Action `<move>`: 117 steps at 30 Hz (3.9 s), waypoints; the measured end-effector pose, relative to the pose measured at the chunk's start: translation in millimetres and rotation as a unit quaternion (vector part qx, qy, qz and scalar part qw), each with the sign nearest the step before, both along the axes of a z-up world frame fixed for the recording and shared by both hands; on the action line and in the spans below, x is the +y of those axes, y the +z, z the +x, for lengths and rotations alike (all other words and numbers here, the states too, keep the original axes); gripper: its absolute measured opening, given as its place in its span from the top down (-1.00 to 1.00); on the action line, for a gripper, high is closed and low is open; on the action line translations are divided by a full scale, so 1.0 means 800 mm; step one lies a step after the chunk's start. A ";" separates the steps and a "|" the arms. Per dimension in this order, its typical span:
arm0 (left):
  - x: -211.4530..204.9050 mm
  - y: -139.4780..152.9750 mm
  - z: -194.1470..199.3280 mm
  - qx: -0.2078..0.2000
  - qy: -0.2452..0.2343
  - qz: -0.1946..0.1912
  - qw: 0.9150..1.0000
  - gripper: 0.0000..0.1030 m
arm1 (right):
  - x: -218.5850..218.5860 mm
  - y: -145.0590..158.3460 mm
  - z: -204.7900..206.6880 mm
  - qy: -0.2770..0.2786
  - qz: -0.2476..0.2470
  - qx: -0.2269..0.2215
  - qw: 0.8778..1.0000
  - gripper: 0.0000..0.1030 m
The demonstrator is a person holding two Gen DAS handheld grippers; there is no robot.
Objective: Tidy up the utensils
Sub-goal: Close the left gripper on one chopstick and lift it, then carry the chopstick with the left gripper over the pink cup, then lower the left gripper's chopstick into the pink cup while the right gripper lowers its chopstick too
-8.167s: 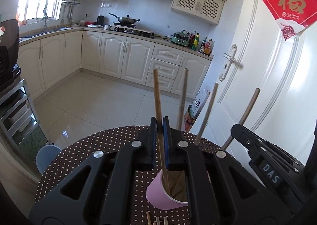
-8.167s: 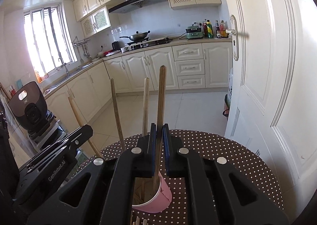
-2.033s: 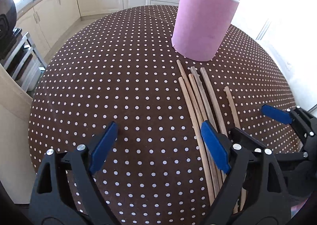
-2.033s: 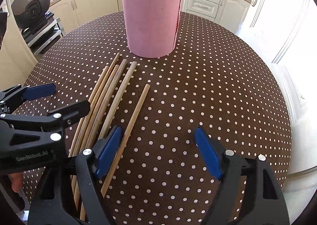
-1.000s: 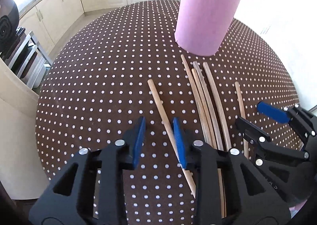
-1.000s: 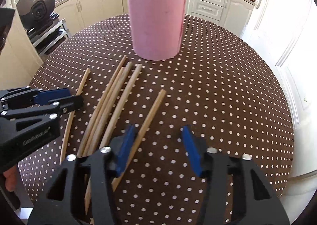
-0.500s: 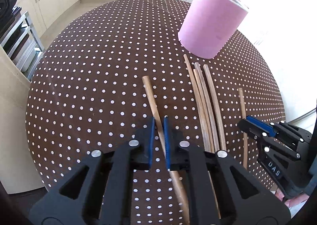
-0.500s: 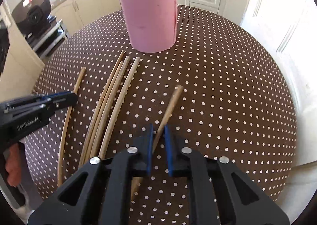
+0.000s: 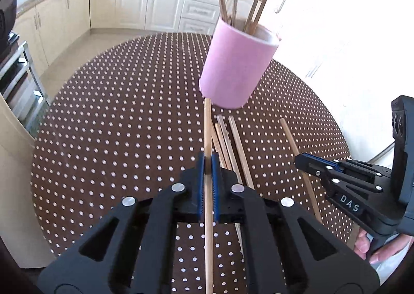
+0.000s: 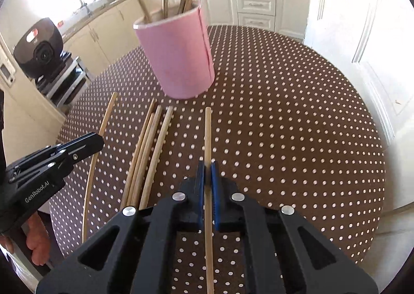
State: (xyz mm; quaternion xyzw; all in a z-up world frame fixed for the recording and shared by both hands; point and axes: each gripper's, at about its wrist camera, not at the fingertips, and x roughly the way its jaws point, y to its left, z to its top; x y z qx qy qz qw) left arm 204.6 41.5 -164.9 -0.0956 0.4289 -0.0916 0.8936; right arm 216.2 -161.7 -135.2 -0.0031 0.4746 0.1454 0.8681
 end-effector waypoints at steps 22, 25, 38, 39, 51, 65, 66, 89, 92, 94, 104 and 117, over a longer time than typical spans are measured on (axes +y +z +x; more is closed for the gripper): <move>-0.014 0.068 -0.010 -0.092 0.014 0.032 0.995 0.88 | -0.008 0.056 -0.009 -0.026 0.040 -0.085 0.995 0.92; -0.019 0.075 -0.011 -0.105 0.014 0.035 0.994 0.88 | -0.007 0.065 -0.008 -0.031 0.052 -0.097 0.993 0.92; -0.020 0.107 -0.016 -0.139 0.015 0.027 0.990 0.88 | -0.012 0.111 -0.027 -0.046 0.083 -0.186 0.978 0.92; -0.020 0.111 -0.016 -0.142 0.017 0.026 0.989 0.88 | -0.013 0.113 -0.026 -0.047 0.086 -0.188 0.977 0.92; -0.017 0.143 -0.006 -0.169 0.028 0.019 0.985 0.88 | -0.021 0.134 -0.009 -0.053 0.122 -0.228 0.964 0.92; -0.023 0.189 0.006 -0.219 0.033 0.024 0.975 0.88 | -0.015 0.171 0.003 -0.057 0.157 -0.284 0.944 0.92; -0.022 0.193 0.008 -0.223 0.035 0.021 0.974 0.88 | -0.013 0.175 0.004 -0.056 0.158 -0.289 0.942 0.92; -0.007 0.235 0.070 -0.267 0.061 -0.015 0.962 0.88 | -0.006 0.207 0.056 -0.064 0.162 -0.408 0.896 0.92; -0.002 0.236 0.079 -0.270 0.068 -0.025 0.960 0.88 | -0.005 0.208 0.065 -0.063 0.168 -0.420 0.890 0.92; 0.000 0.235 0.085 -0.271 0.070 -0.031 0.959 0.88 | -0.005 0.205 0.069 -0.059 0.175 -0.429 0.884 0.92; -0.014 0.215 0.112 -0.281 0.078 -0.006 0.956 0.88 | -0.010 0.183 0.084 -0.086 0.186 -0.499 0.842 0.92; -0.017 0.182 0.138 -0.244 0.072 0.002 0.967 0.88 | -0.015 0.140 0.120 -0.112 0.223 -0.448 0.858 0.92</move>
